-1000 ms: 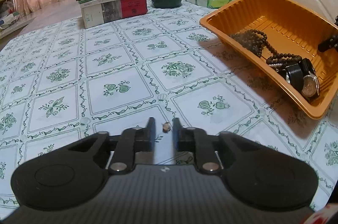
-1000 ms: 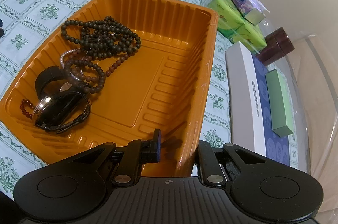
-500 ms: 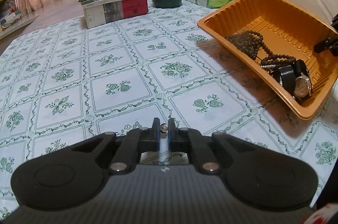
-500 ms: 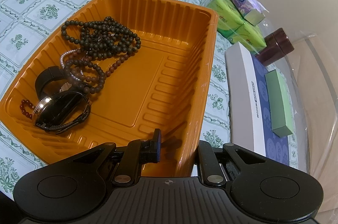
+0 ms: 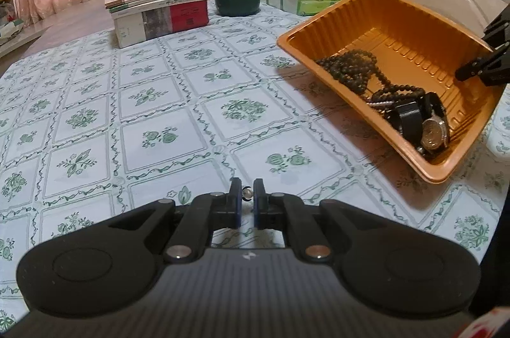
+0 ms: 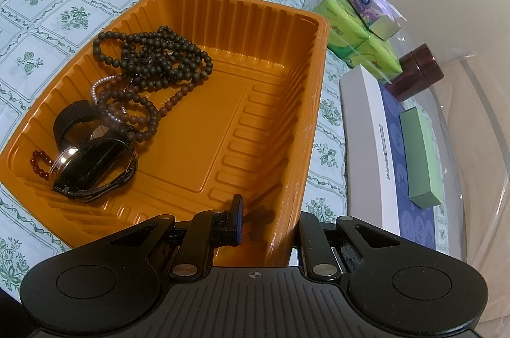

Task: Organize jewelry
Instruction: 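Pinch the small bead off the tablecloth with the left gripper, then drop the small bead into the tray by opening the left gripper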

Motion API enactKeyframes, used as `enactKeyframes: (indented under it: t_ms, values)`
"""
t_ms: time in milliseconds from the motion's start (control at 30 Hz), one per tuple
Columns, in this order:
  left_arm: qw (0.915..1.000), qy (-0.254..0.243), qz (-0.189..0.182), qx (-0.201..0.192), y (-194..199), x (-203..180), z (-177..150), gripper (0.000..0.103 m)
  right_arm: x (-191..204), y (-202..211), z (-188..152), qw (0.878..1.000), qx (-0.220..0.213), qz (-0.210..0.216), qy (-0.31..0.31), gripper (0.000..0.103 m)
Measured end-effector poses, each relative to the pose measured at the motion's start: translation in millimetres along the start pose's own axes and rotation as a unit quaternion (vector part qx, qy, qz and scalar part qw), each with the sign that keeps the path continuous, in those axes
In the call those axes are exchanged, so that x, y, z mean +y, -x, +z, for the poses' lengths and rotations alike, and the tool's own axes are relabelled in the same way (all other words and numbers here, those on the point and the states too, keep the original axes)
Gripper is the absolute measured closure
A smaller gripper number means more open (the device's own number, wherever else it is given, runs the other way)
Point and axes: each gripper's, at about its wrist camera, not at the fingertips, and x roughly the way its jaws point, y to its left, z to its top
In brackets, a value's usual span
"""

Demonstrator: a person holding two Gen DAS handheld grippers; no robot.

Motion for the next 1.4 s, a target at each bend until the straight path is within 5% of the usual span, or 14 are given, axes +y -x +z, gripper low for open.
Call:
enactKeyframes:
  t_ms: [533,800,867,967,1200,1400]
  values:
    - [0.9913,-0.060,-0.102,-0.058,-1,-83,70,0.098,-3,-2,-1,1.000,-0.001,0.009,-0.005,0.088]
    - [0.9892,-0.087,-0.103,-0.058,-24,-107,87,0.096,-5,-4,-3,1.000,-0.005,0.015,-0.012,0.088]
    - [0.9894,-0.087,-0.103,-0.054,-27,-107,88,0.083,-6,-5,-4,1.000,-0.004,0.016,-0.013,0.088]
    - [0.9900,-0.084,-0.097,-0.058,-24,-100,84,0.080,-7,-6,-5,1.000,-0.005,0.020,-0.019,0.088]
    - [0.9951,-0.044,-0.065,-0.060,-3,-67,62,0.071,-12,-11,-8,0.999,-0.010,0.034,-0.033,0.087]
    - [0.9982,0.001,-0.031,-0.050,20,-39,39,0.069,-35,-32,-22,0.991,-0.014,0.096,-0.088,0.087]
